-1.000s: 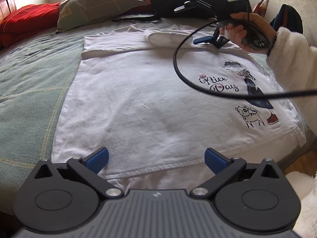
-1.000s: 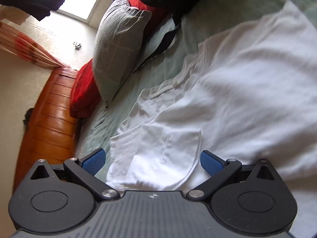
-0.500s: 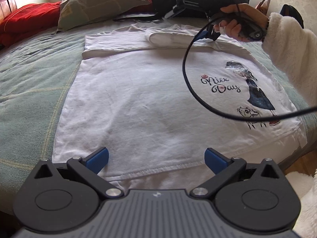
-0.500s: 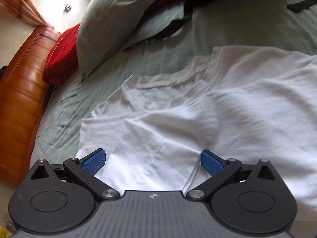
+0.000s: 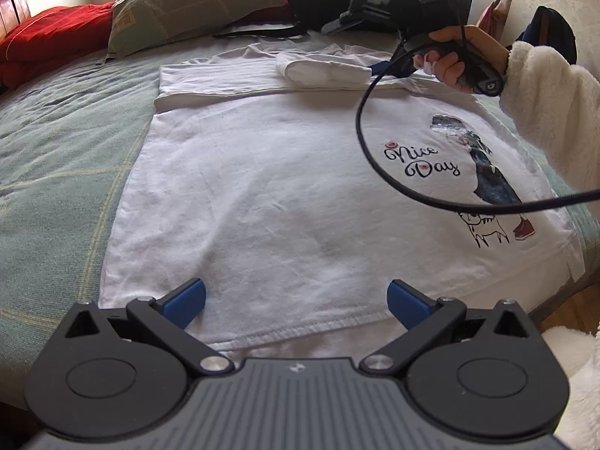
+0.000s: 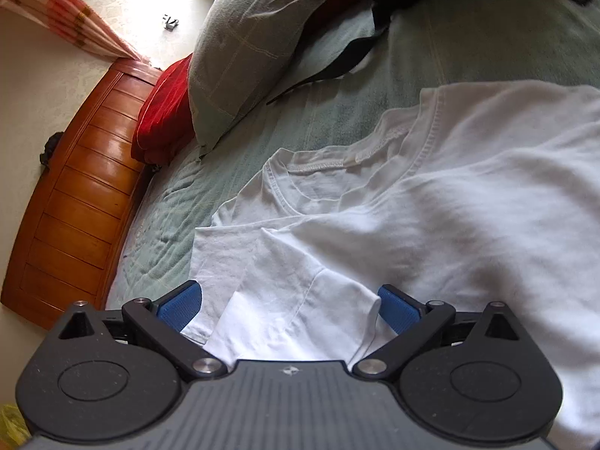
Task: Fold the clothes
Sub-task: 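Pinch the folded sleeve edge with the right gripper and adjust it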
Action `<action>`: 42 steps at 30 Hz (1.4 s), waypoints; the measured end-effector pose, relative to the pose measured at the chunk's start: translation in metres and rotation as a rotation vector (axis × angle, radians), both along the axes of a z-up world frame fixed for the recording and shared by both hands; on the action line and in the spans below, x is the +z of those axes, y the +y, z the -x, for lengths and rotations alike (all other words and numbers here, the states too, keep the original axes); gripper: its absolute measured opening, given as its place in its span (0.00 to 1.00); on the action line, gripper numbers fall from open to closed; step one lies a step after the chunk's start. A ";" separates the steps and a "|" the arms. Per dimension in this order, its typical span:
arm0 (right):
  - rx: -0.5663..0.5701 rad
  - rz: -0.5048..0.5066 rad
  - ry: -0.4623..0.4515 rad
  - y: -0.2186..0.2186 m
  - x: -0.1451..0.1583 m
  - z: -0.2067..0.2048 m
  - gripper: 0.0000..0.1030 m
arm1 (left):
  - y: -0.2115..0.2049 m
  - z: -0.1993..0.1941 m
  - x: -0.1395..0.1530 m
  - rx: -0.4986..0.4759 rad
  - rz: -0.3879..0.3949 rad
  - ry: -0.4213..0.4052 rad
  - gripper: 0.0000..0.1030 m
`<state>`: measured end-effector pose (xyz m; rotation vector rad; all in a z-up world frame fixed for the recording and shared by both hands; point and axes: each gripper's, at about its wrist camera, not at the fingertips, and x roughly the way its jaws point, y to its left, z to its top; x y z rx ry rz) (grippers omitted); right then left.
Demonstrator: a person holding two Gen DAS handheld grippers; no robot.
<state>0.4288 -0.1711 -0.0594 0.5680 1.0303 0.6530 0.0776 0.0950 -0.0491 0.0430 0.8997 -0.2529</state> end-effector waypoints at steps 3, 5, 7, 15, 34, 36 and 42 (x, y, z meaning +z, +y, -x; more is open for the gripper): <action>-0.001 0.090 -0.039 0.007 0.001 0.003 0.72 | 0.000 0.000 0.000 -0.001 0.004 -0.002 0.99; -0.008 0.149 -0.056 0.006 0.002 0.008 0.44 | 0.001 0.000 0.000 0.005 0.005 0.000 0.99; -0.015 0.191 -0.058 0.002 0.001 0.011 0.15 | 0.001 0.000 0.000 0.004 0.007 -0.002 0.99; 0.021 0.101 -0.093 0.002 0.019 0.022 0.06 | 0.003 0.000 0.000 0.000 0.012 -0.008 0.99; 0.231 -0.076 -0.105 0.142 0.063 -0.019 0.17 | 0.025 0.003 0.005 0.080 0.014 -0.022 0.99; 0.239 -0.074 -0.113 0.142 0.063 -0.015 0.24 | 0.025 0.003 0.004 0.080 0.013 -0.020 0.99; 0.191 0.004 -0.173 0.106 0.070 0.002 0.28 | 0.021 0.002 0.003 0.069 0.006 -0.013 0.99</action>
